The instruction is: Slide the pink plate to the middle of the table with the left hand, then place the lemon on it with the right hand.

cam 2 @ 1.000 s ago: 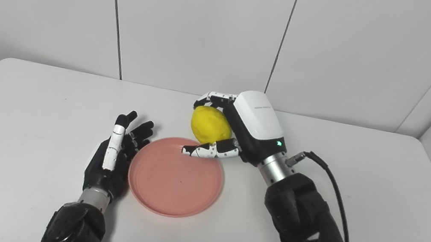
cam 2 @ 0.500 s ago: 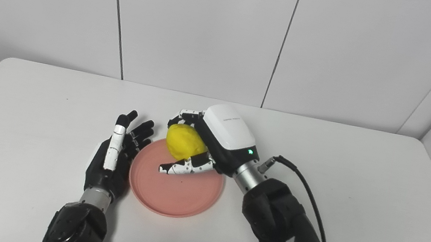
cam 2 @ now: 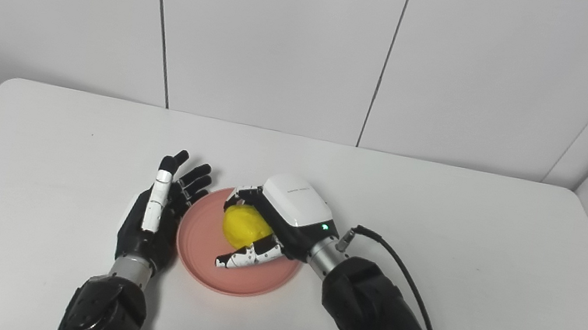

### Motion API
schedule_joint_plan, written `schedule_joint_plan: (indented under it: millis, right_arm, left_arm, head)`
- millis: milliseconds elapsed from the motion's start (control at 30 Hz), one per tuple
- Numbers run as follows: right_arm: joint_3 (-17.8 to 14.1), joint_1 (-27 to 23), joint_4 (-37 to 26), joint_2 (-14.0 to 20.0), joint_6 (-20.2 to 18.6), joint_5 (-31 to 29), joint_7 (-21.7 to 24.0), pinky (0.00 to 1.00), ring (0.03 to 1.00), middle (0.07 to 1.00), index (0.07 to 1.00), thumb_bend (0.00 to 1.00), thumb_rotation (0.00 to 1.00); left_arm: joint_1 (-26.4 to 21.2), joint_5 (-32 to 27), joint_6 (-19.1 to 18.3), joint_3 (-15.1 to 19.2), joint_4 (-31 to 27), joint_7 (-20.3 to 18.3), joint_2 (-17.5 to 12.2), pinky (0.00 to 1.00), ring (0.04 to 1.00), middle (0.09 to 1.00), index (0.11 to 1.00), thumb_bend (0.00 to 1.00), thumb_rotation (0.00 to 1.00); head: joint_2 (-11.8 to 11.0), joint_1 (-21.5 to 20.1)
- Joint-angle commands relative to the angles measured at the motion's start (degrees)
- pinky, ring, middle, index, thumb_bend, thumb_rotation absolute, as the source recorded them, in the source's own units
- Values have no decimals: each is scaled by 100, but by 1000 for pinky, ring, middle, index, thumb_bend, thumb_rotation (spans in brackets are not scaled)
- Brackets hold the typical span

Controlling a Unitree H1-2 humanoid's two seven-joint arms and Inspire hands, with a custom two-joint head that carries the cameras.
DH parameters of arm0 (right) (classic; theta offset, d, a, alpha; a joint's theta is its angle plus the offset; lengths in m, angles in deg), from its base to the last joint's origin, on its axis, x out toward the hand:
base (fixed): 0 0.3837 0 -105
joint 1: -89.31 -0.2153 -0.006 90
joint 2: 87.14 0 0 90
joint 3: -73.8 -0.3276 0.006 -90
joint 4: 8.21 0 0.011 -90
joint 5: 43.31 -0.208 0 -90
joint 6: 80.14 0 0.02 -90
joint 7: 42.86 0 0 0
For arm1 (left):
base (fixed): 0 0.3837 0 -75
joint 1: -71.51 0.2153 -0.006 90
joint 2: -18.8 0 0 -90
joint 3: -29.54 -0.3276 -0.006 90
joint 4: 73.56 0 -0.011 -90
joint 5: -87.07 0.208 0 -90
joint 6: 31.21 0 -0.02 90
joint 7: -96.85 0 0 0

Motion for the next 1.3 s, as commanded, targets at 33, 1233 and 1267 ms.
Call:
schedule_joint_plan:
  millis: [33,1233,1267]
  right_arm:
    - [8,-279,-25,-12,312,61,-203,255,317,388,476,531,444]
    - [127,-398,-75,66,211,808,-217,310,406,547,653,883,643]
    - [123,-398,-99,66,199,828,-202,313,409,550,654,884,648]
  left_arm:
    - [-65,-5,-62,2,-26,71,232,877,850,802,913,809,789]
    - [-33,-8,-72,-8,-3,110,240,906,870,807,912,812,792]
    - [-30,12,-82,-17,-13,117,233,906,870,807,912,812,792]
  head:
    - [3,-7]
    - [4,-40]
    - [9,-44]
